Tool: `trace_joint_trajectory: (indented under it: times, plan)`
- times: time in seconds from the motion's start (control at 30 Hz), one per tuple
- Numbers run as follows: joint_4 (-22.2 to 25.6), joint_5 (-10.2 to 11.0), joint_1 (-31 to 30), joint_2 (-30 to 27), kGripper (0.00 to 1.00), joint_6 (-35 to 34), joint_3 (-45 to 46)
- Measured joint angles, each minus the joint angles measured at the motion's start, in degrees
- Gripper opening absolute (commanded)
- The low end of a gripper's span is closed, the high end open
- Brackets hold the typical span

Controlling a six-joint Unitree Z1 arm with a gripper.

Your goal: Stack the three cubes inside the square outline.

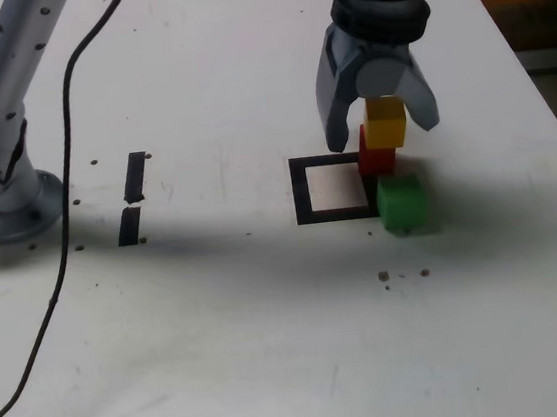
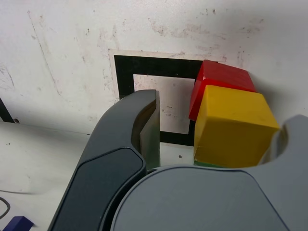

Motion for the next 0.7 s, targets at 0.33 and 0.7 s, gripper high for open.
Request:
trace_joint_trajectory:
  times: [0.33, 0.7]
  plan:
    - [-1.21, 0.22, 0.00, -0.38, 0.32, 0.09, 0.03]
    - [-1.88, 1.13, -0.49, -1.41, 0.23, 0.43, -0.19]
